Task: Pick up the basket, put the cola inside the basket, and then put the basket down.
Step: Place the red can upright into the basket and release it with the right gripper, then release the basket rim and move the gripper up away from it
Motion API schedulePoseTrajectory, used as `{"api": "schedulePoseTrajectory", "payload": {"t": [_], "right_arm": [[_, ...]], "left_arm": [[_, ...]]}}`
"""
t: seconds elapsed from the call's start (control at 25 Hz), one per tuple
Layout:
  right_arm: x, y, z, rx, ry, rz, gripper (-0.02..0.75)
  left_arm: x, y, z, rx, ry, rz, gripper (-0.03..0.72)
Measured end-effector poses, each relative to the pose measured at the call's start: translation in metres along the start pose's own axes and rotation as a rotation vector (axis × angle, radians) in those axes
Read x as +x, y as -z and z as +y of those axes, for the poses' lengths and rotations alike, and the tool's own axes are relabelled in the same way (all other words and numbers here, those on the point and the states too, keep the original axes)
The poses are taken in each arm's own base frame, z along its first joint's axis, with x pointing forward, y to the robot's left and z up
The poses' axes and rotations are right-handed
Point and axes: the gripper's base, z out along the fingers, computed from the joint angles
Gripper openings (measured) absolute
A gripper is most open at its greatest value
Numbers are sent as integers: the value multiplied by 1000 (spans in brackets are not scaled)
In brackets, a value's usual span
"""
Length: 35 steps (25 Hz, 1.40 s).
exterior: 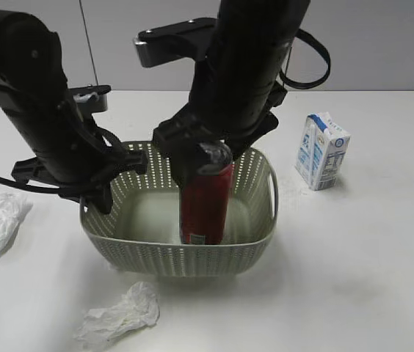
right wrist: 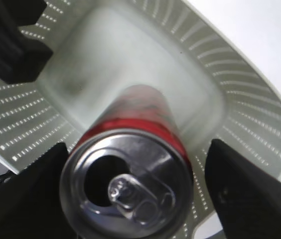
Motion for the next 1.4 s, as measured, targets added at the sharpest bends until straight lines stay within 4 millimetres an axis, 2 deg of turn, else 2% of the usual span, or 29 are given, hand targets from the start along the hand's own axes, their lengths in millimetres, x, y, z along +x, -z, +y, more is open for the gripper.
{"api": "schedulePoseTrajectory", "payload": {"t": [0.2,0.32,0.44,0.56,0.84,0.96,1.16,1.32,1.4], "right_arm": [[-4,8,3,-19,-1,-21,637],[-12,31,6,-31,4,-68,638],[-23,62,-3,-31,-12,-142,638],[-29,81,-38,4,-90,-192,638],[-24,97,-133,104,-287,-219,636],[-14,106,-171,166,-355,-228,631],[18,128,-214,242,-440,-235,623],[57,140,-232,294,-468,-202,615],[79,146,-230,316,-476,-185,610]], "left_arm": [[0,0,0,-4,-3,0,-1],[0,0,1,-5,-3,3,-1],[0,0,1,-5,-3,4,-1],[1,0,1,-8,-3,13,-1],[3,0,-1,15,21,27,-1],[3,0,-3,29,34,29,-1],[3,0,-4,43,48,31,-1],[-3,2,-7,43,37,21,-1],[-12,5,-10,49,46,10,-1]]}}
